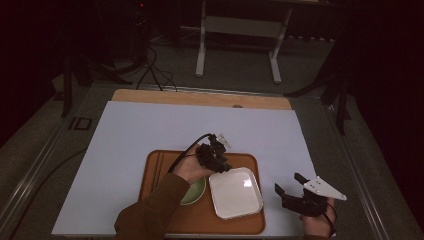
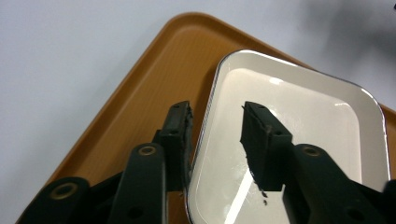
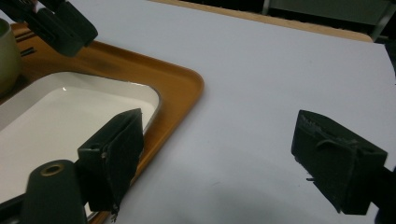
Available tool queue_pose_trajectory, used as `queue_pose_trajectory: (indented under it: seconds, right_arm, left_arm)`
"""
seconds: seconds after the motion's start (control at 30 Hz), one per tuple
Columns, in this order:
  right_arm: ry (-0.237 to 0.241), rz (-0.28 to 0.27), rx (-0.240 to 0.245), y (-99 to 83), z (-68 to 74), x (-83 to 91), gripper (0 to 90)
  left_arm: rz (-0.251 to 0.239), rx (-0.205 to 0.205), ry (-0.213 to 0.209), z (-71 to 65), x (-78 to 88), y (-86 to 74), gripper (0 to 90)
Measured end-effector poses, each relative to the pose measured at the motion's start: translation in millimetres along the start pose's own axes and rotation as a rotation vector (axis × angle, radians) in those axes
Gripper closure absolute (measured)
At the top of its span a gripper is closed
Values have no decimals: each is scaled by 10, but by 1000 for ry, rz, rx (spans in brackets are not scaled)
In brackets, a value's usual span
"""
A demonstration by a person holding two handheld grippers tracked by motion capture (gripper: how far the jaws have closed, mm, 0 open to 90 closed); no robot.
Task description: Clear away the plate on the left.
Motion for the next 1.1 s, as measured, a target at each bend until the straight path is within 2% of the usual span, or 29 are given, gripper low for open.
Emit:
queue_pose_trajectory:
  seconds: [0.13,0.4,0.53,0.9,1.0,1.1]
  right_arm:
    - [-1,-1,-1,1,-2,0,168]
    - [-2,-2,-3,0,-6,4,168]
    - [1,0,1,0,-1,-2,168]
    - [0,0,0,0,-1,0,168]
    - [-1,0,1,-1,-1,0,168]
    - [0,0,1,-1,-1,2,168]
  left_arm:
    - [-42,-1,19,-17,63,47,560]
    - [-81,3,55,-15,138,90,506]
    - [-98,5,74,-2,176,102,497]
    - [-161,-3,172,62,359,87,493]
    - [-169,-5,184,63,408,79,484]
    - [-194,16,196,82,494,54,479]
Point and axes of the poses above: each handheld gripper's, and its own axes: x roughly backward along the jaws, y roughly out of its top, z roughly to its left, the point moved 7 cm from there along -x, roughly forward along the jaws, and after that the axes turned 6 degrees about -z, right-handed, at the moved point
